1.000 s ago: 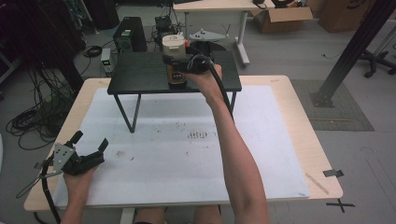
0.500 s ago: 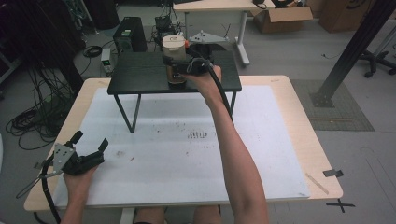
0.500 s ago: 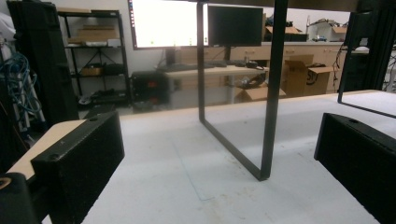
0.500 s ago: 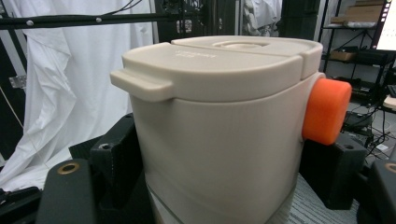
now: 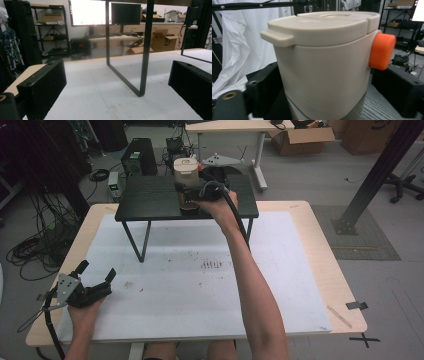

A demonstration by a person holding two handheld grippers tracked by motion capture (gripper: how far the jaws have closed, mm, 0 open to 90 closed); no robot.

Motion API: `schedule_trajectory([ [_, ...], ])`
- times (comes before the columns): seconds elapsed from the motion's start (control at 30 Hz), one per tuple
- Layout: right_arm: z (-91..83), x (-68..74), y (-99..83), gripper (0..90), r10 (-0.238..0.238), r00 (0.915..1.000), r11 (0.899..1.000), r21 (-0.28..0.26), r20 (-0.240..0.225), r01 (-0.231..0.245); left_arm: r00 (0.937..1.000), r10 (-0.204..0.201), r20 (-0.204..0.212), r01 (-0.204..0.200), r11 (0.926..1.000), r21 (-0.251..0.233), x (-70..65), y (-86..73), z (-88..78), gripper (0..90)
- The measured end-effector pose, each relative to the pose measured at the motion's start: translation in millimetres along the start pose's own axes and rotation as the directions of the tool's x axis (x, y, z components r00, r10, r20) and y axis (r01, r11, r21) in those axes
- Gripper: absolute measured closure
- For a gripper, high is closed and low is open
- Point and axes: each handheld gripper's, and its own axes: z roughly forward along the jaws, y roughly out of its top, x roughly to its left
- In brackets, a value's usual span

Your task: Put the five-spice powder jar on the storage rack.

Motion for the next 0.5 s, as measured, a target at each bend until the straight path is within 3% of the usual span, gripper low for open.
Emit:
schedule_trajectory([
  [0.23, -5.6, 1.6, 1.6, 0.6, -0.013, 0.9999, 1.0, 0.007, 0.001, 0.013, 1.0, 0.002, 0.0, -0.002, 1.0, 0.002, 0.0, 0.0, 0.0, 2.0],
  [0.5, -22.3, 2.3, 4.2, 0.0, -0.011, 0.9999, 1.0, -0.014, 0.009, 0.011, 1.0, 0.003, 0.0, -0.003, 1.0, 0.002, 0.0, 0.0, 0.0, 2.0],
])
